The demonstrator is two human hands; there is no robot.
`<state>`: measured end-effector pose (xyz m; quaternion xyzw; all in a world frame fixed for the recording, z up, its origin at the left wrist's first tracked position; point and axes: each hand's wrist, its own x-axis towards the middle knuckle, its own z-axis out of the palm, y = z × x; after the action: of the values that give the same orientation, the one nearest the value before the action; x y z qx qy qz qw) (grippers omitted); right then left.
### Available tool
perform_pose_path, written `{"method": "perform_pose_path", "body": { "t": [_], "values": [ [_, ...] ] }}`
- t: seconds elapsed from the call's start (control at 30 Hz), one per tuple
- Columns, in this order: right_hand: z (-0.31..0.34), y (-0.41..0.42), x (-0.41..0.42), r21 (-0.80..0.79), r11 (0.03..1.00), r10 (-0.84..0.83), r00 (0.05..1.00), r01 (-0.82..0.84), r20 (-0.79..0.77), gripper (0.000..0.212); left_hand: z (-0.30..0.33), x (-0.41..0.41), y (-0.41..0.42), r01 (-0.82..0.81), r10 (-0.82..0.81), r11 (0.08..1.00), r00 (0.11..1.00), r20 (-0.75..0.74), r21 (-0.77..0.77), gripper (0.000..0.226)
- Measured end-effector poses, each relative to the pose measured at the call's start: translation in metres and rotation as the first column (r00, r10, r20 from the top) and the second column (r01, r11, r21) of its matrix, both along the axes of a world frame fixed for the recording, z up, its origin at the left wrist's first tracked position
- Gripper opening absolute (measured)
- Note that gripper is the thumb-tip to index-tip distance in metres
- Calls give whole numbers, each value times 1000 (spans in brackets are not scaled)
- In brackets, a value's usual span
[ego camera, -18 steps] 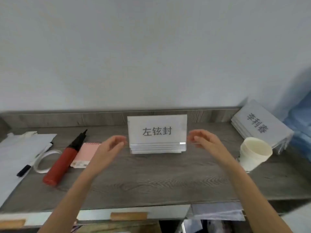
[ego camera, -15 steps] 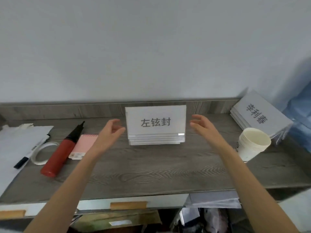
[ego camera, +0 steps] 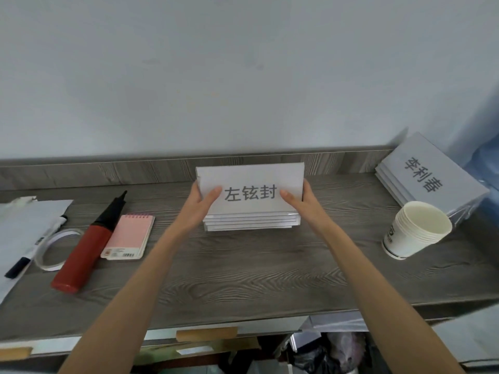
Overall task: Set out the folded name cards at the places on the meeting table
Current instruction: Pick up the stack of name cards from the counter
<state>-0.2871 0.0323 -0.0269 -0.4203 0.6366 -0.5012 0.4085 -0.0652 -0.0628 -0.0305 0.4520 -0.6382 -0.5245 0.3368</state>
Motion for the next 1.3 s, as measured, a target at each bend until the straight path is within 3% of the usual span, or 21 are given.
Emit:
{"method": "perform_pose_path", "body": {
  "t": [0.27,0.37,0.5,0.63,0.77,0.87,0.97,1.13,1.3],
  "values": [
    [0,4,18,-78,996,-40,997,35,-67,70,0,9,28,-147,138,983,987,-85,-107,51],
    [5,8,34,-124,992,-1,1000,-1,-24,67,16,27,47,-247,233,955,967,-99,-165,48],
    [21,3,64,-165,982,101,995,-95,25,68,37,58,80,-446,426,874,894,-137,-193,48],
    [28,-5,97,-137,935,329,944,-327,-14,71,39,92,127,-633,625,757,774,-105,-160,47],
    [24,7,140,-90,766,639,769,-636,2,50,28,112,200,-865,863,492,500,-77,-100,50],
    [17,37,175,-66,579,815,579,-813,30,47,19,115,274,-970,969,239,241,-47,-47,44],
    [4,80,212,-19,352,936,351,-936,40,47,9,108,358,-1000,999,-22,-22,-39,11,54],
    [-9,187,274,51,-103,994,-100,-993,48,48,-3,76,498,-881,883,-467,-469,-19,77,42],
    [-23,324,313,131,-506,862,-507,-853,24,68,-16,24,623,-595,603,-794,-797,38,127,28]
  ]
}}
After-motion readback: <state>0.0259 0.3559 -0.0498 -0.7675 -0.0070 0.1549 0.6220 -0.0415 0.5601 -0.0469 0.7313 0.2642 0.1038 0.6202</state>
